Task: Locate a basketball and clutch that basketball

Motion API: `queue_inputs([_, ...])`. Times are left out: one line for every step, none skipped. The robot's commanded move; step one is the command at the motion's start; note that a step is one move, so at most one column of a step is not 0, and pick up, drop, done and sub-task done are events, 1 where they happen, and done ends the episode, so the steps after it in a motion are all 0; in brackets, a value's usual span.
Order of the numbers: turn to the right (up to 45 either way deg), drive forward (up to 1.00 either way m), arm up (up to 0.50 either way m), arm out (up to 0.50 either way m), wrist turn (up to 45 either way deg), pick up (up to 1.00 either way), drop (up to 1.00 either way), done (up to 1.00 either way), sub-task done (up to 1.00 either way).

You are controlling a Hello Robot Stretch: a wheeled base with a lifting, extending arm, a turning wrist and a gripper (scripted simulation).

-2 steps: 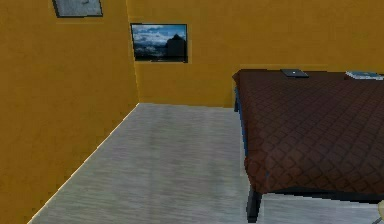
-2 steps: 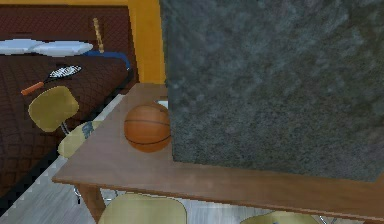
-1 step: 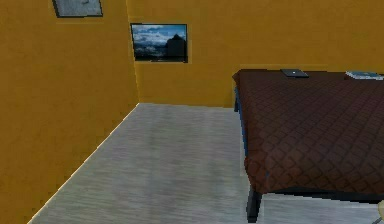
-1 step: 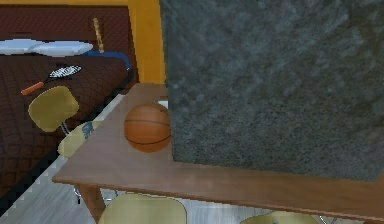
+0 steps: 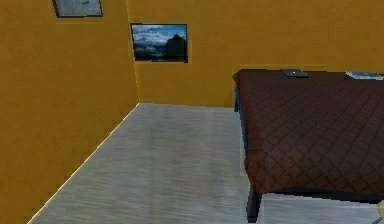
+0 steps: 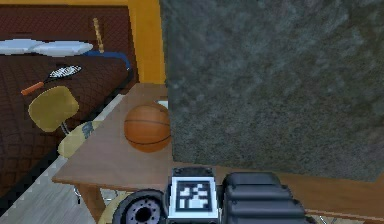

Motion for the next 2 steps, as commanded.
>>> queue_inputs([0.0, 0.0, 0.0, 0.42, 0.0, 0.0, 0.0, 0.0, 0.0])
queue_inputs([0.0, 0.0, 0.0, 0.0, 45.0, 0.0, 0.0, 0.0, 0.0])
